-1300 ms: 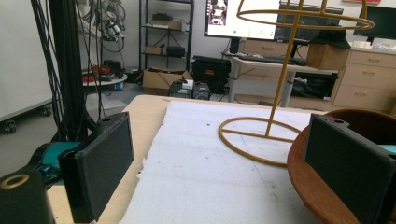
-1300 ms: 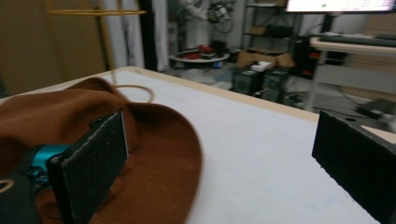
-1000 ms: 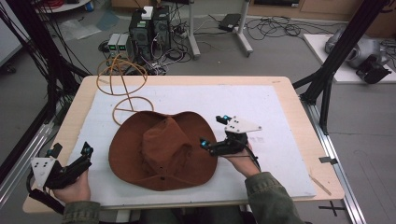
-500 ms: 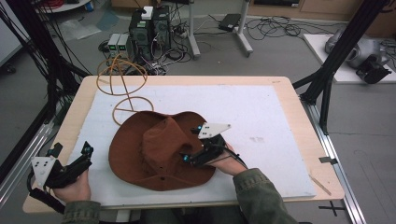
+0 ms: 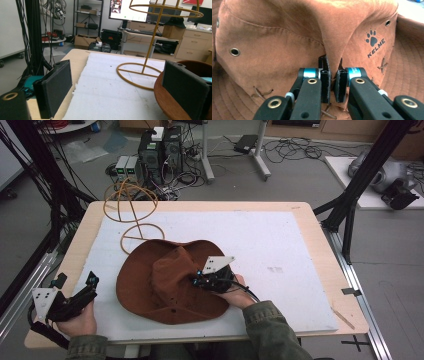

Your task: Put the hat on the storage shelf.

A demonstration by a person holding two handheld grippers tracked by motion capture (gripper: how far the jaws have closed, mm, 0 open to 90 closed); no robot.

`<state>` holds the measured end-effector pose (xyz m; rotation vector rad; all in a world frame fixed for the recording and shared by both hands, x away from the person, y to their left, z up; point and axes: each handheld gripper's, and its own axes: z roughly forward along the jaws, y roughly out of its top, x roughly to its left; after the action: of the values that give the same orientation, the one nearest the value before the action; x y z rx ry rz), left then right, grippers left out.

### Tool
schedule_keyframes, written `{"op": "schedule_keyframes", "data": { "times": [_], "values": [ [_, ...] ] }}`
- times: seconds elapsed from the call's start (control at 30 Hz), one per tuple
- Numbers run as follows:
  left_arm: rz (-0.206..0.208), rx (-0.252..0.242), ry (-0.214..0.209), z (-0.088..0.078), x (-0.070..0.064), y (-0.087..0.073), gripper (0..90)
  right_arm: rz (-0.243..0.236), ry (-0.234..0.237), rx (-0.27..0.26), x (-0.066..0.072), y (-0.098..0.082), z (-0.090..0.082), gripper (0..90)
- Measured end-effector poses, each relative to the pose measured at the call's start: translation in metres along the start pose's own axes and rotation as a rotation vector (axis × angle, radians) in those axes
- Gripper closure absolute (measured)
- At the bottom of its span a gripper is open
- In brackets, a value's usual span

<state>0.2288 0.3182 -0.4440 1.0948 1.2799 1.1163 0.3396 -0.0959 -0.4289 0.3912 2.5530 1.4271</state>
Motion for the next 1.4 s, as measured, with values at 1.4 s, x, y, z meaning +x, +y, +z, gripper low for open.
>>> {"op": "schedule_keyframes", "data": {
  "times": [1.4],
  "values": [
    [-0.041, 0.004, 0.0, 0.001, 0.004, -0.002, 10.1, 0.045, 0.016, -0.268, 0.001, -0.004, -0.049, 88.1]
  ]
}}
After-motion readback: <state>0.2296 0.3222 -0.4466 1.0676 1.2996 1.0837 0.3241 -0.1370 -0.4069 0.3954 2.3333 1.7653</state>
